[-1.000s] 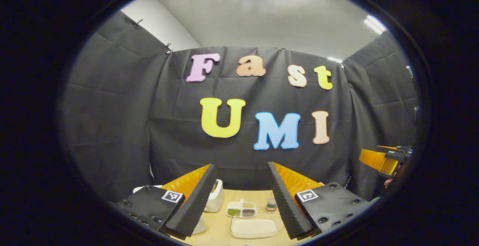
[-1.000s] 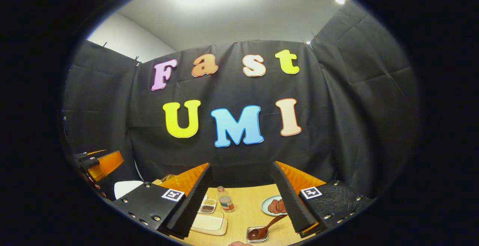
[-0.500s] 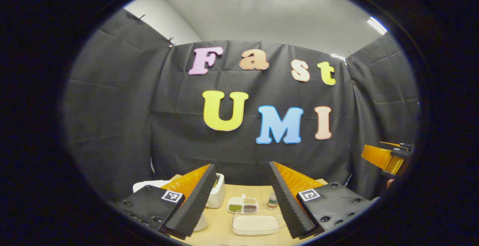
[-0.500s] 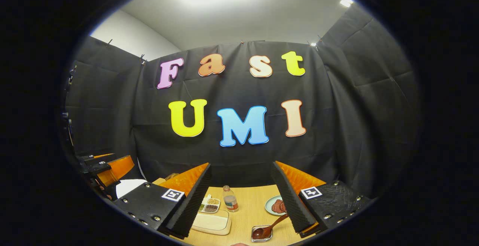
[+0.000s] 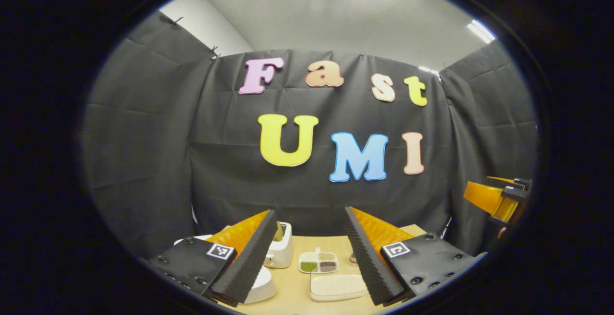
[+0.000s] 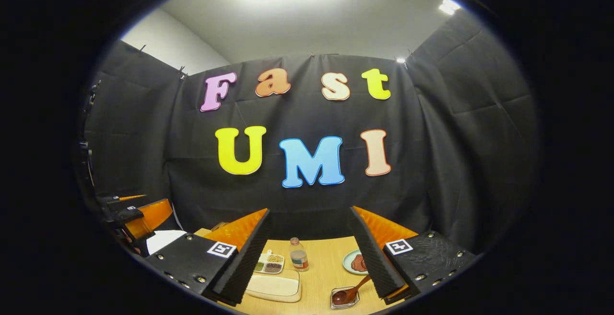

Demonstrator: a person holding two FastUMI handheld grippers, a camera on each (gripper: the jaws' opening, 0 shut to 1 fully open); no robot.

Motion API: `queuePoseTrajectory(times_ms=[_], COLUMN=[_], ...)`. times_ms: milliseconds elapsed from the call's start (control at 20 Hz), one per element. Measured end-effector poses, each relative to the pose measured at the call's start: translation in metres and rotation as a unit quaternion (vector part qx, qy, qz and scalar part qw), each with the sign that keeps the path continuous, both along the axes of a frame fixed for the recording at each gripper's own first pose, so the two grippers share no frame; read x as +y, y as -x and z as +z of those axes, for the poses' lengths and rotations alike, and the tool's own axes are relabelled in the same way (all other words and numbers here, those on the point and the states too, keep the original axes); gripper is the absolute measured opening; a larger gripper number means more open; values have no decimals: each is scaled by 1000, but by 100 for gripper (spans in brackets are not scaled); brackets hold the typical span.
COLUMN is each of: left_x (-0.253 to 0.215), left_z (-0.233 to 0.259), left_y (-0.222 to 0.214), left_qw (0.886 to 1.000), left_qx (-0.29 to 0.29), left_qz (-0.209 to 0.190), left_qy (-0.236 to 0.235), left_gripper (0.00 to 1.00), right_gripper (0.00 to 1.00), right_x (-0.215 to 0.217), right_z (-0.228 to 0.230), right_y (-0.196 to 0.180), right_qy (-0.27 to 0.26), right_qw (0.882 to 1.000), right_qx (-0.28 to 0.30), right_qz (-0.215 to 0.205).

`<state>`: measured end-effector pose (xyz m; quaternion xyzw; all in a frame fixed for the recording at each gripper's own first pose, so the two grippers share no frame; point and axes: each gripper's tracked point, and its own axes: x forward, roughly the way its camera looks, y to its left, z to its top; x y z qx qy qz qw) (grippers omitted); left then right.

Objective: Close the left gripper, press the button to open the rice cooker; take a wooden spoon from the chopstick holder with the right hand, scoop a spoonful of rice and pour it into the rice cooker, then put the wooden spoon back into the chopstick holder.

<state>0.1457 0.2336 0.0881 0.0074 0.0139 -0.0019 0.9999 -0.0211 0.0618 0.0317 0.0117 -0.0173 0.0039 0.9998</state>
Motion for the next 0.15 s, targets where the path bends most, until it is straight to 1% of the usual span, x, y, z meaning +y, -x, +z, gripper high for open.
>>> queuePoseTrajectory(times_ms=[150], left_x=[8], left_z=[-2], left_y=[0], left_qw=[1000], left_qx=[-1], left_qz=[-5], left_qy=[6], left_gripper=[95], right_gripper=[98], right_x=[10], right_z=[-4], right_y=[2], right_qy=[2], right_qw=[1000], right_qx=[3], right_qz=[-2])
